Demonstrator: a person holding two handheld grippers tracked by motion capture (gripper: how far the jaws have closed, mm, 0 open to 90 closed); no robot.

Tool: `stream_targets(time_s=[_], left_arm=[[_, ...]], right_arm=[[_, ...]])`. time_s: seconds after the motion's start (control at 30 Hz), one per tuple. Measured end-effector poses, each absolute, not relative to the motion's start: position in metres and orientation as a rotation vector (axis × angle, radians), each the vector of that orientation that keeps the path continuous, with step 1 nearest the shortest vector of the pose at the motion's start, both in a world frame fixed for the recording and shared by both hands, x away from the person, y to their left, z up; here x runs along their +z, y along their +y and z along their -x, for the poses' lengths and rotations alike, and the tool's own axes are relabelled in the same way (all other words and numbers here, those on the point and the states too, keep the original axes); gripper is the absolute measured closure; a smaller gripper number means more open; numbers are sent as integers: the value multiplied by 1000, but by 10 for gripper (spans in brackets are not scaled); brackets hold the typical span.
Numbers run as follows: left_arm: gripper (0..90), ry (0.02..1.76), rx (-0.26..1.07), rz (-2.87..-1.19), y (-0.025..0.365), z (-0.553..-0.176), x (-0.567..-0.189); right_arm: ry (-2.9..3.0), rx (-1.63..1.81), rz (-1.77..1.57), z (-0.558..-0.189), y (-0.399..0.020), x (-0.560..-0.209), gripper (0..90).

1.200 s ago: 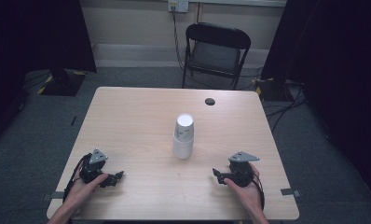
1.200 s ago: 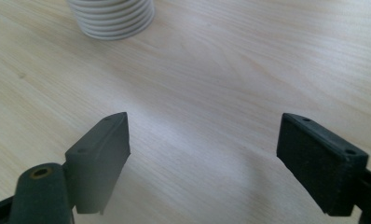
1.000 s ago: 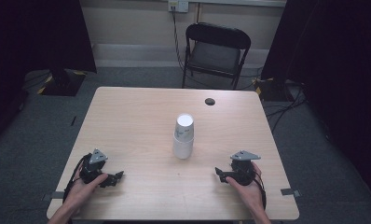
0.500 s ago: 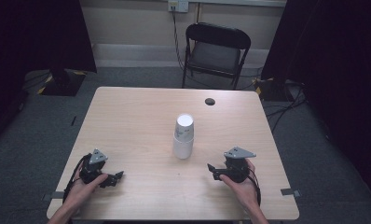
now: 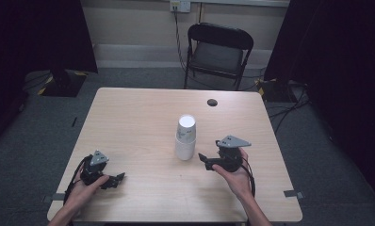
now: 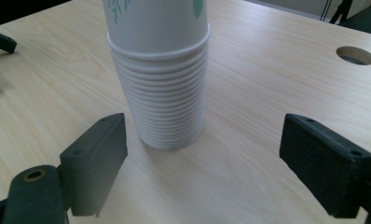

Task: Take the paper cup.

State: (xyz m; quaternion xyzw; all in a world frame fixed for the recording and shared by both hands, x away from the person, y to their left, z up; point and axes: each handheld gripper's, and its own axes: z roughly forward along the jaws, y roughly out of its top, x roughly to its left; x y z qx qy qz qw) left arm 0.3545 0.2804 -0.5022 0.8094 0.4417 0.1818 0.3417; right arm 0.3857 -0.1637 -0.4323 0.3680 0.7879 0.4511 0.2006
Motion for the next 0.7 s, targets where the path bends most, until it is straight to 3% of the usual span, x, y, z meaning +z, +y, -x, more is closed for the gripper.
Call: stream_targets(time_s=[0.7], left_arm=[[2, 1142, 476, -2105, 280, -354, -502]], right_arm=[[2223, 1364, -966, -408, -132, -401, 144]])
